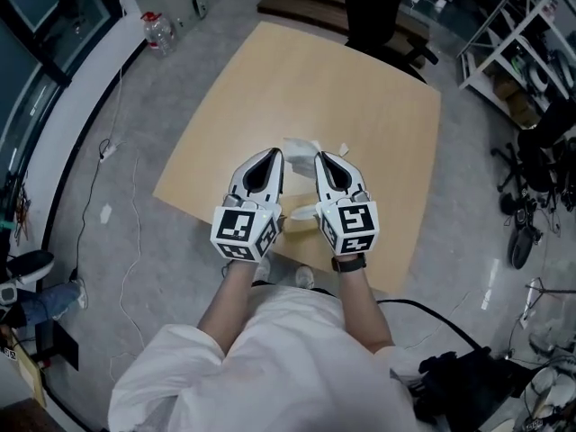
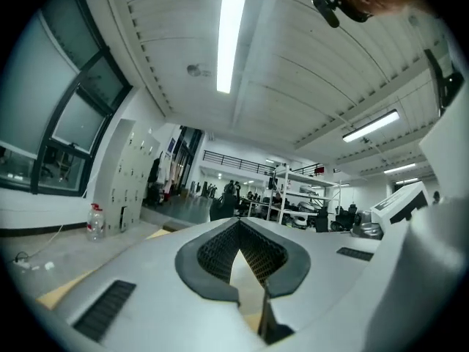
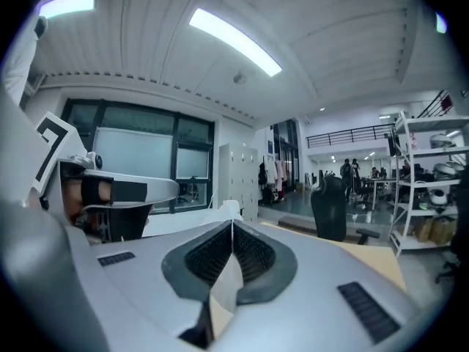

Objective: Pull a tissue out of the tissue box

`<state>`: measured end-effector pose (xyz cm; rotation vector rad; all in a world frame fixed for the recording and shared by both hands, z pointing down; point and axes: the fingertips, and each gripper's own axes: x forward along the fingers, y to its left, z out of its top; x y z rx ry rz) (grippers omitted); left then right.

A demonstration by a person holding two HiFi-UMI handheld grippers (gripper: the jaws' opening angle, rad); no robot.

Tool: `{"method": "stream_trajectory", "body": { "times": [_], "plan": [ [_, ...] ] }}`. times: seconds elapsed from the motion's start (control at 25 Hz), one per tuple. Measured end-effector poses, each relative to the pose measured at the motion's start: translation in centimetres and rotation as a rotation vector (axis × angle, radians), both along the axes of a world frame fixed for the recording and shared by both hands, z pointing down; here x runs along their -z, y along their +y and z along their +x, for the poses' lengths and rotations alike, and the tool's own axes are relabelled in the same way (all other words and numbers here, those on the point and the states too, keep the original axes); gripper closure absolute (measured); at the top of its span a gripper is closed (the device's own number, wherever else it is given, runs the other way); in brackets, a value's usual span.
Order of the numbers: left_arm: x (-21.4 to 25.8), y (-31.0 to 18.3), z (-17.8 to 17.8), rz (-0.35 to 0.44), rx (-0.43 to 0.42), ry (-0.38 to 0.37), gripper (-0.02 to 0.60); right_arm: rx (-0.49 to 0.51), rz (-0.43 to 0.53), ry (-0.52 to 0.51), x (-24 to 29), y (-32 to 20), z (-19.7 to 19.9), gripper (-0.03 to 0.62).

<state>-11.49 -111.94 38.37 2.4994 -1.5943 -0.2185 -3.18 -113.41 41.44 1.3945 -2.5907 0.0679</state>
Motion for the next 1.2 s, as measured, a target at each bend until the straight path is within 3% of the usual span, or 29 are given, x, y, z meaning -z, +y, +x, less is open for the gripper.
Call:
{"method": "stream_trajectory", "body": {
  "times": [0.16, 0.32, 1.2],
  "plan": [
    [2.7, 0.6, 0.3, 0.093, 0.014, -0.069, 0.58, -0.042, 0.108, -0.028, 3.9, 0.9, 0.5, 0.586],
    [3.7, 0.9, 1.0, 0.119, 0.002, -0.095, 0.58, -0.083, 0.177, -0.035, 6.1, 1.6, 1.3, 0.586],
    [3.5, 0.6, 3.0, 0.138, -0.049, -0.124, 0.58, -0.142, 0.251, -0.002, 7.7, 1.6, 3.1, 0.586]
  ]
}}
